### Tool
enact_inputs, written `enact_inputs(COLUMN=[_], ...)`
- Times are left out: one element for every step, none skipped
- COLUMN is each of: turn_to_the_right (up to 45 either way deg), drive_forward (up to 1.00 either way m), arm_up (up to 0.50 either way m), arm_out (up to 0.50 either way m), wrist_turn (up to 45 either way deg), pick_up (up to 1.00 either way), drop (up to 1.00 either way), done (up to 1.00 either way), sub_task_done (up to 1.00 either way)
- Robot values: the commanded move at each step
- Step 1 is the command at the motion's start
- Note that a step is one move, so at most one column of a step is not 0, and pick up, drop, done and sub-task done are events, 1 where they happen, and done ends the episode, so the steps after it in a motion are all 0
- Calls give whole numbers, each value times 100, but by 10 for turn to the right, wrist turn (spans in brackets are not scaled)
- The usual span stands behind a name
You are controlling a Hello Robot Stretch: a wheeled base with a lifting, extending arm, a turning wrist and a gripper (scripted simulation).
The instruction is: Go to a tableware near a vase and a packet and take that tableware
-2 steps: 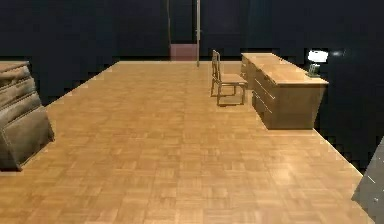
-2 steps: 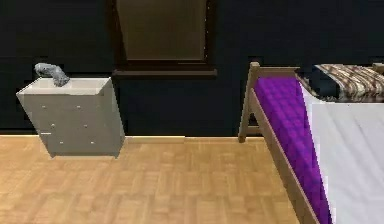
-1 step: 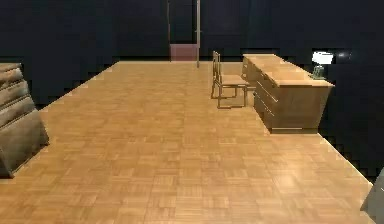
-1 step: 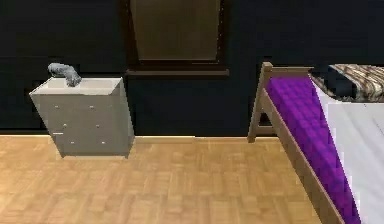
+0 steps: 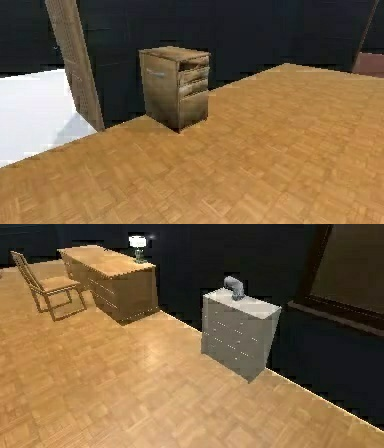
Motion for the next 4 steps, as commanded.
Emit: enact_inputs(turn_to_the_right=[-420, 0, 0, 0], drive_forward=[0, 100, 100, 100], arm_up=[0, 0, 0, 0], arm_out=[0, 0, 0, 0], wrist_turn=[0, 0, 0, 0], pick_up=[0, 0, 0, 0], drop=[0, 0, 0, 0], done=[0, 0, 0, 0], sub_task_done=[0, 0, 0, 0])
